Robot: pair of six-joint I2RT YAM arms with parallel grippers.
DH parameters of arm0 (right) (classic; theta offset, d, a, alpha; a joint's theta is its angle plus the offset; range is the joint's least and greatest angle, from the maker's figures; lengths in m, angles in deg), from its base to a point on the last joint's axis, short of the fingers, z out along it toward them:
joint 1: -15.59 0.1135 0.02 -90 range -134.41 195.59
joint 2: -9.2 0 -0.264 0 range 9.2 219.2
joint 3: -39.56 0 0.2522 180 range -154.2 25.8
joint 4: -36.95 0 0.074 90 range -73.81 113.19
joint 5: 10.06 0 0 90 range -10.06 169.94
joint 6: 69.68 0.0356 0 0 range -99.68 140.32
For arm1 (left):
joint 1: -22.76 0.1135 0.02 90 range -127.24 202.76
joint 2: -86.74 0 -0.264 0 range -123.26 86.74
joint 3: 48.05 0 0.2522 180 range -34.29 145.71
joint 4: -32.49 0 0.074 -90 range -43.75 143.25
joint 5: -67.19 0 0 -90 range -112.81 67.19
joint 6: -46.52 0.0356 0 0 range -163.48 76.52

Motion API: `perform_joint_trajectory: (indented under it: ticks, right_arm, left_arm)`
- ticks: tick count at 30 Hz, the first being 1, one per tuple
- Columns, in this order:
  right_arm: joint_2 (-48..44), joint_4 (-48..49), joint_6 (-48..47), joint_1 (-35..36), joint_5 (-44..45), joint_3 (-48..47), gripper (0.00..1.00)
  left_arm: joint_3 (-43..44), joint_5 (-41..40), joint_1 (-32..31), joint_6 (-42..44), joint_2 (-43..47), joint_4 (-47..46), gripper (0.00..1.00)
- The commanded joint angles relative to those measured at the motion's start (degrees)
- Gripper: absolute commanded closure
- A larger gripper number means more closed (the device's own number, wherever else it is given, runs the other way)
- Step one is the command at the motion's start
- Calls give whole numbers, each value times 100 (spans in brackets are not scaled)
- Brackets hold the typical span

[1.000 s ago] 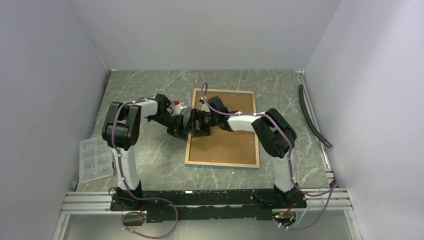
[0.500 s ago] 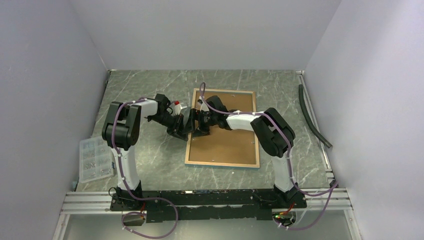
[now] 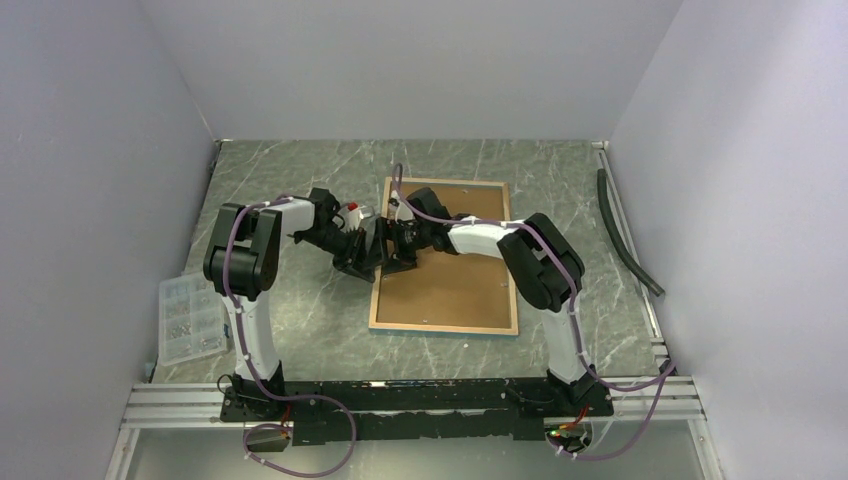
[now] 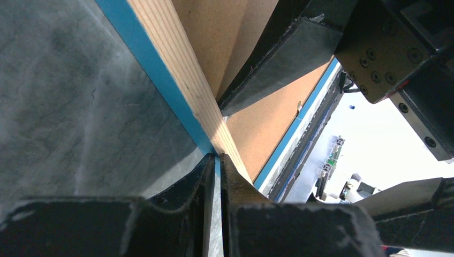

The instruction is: Put the photo into the frame

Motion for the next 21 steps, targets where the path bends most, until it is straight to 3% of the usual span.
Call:
perform_joint_trajectory:
  ticks: [1, 8, 21]
  right_arm:
    - [216, -313, -448, 339, -361, -353, 20]
    - [63, -609, -772, 364, -303, -418, 18]
    - [-184, -684, -1015, 103, 670, -261, 15]
  left_arm:
    - [48, -48, -29, 68, 9, -107, 86]
    - [53, -39, -22, 86, 53, -66, 87]
    - [-36, -15, 11, 76, 179, -77, 87]
